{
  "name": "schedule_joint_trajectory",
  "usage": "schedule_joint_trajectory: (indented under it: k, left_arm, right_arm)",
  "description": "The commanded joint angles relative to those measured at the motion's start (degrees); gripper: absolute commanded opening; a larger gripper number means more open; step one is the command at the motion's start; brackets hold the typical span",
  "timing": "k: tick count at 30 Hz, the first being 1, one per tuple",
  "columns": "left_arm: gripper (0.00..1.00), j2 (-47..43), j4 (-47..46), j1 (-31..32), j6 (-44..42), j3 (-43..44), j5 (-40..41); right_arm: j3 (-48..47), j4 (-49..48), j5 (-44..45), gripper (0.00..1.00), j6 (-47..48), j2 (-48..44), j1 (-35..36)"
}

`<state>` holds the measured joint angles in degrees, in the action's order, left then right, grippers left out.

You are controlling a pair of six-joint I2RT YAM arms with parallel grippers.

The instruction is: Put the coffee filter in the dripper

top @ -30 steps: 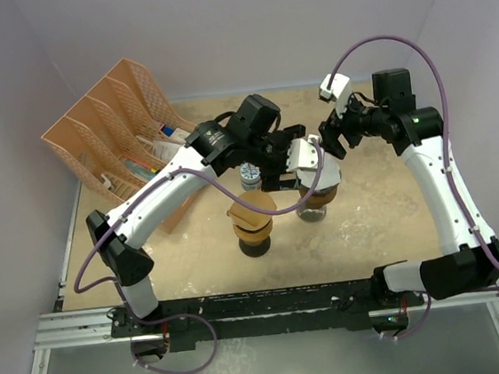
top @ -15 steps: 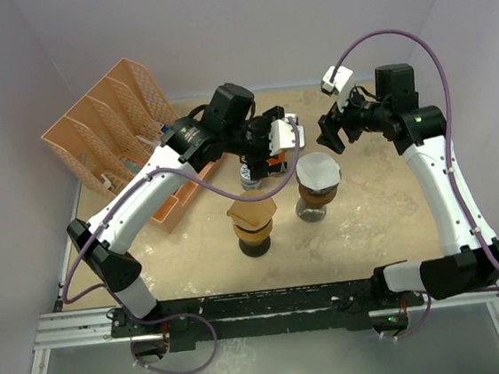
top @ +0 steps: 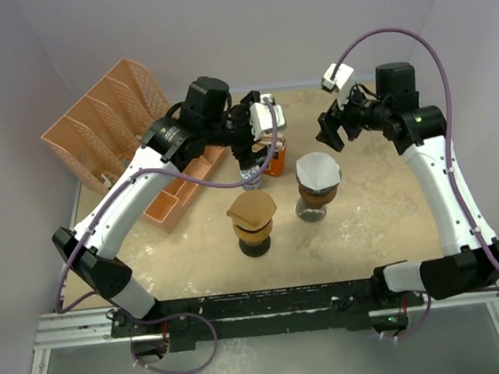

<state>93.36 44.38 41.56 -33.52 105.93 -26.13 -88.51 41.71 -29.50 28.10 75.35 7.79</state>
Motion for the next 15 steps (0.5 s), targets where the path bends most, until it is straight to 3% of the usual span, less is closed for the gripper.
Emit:
schedule_joint_trajectory:
  k: [1, 6, 10, 15]
  left_arm:
    - [0.85, -3.93, -6.18, -1.99, 4.28, -1.35, 0.94]
    - [0.88, -6.09, -10.87, -4.38, 8.05, -4.73, 5.88]
    - [0.96, -8.23, -16.22, -7.00, 12.24, -7.41, 11.72]
    - [1.00, -11.60, -24.08, -11.19, 19.01, -12.27, 21.08]
  right_arm:
    - [-2.03, -3.89, 2.02, 0.84, -2.40, -1.09, -0.32]
    - [-2.24, -7.58, 5.78, 0.87, -4.53, -0.36, -0.40]
    - [-2.28, -12.45, 8.77, 0.99, -7.26, 0.47, -1.10]
    - [-3.15, -17.90, 11.91, 1.00, -10.35, 2.47, -3.17]
